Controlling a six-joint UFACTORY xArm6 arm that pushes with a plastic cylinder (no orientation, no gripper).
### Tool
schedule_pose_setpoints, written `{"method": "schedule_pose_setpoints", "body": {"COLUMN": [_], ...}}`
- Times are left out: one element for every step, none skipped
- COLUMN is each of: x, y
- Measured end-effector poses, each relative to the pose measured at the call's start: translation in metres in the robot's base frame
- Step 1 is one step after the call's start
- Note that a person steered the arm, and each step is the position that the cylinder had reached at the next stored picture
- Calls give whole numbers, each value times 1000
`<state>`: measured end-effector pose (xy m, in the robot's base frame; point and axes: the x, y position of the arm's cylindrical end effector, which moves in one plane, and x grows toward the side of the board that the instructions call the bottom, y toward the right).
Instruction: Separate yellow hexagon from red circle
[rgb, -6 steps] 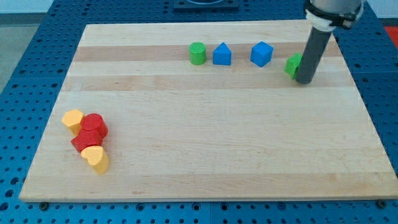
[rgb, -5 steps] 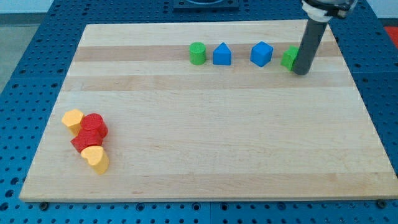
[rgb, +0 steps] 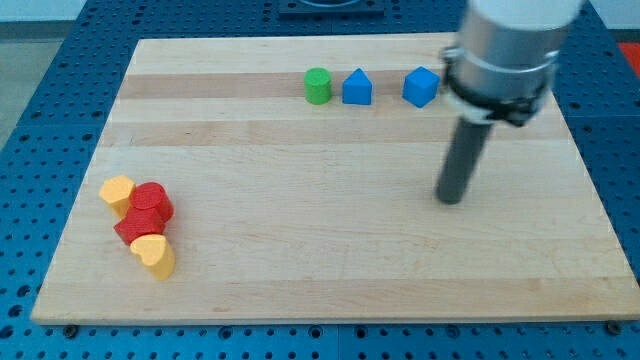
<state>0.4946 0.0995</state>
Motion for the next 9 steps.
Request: {"method": "schedule_pose_setpoints", "body": {"x": [2, -13, -23, -39, -81, -84, -84, -84, -84], "y": [-77, -143, -166, -175, -231, -238, -270, -351, -370]}}
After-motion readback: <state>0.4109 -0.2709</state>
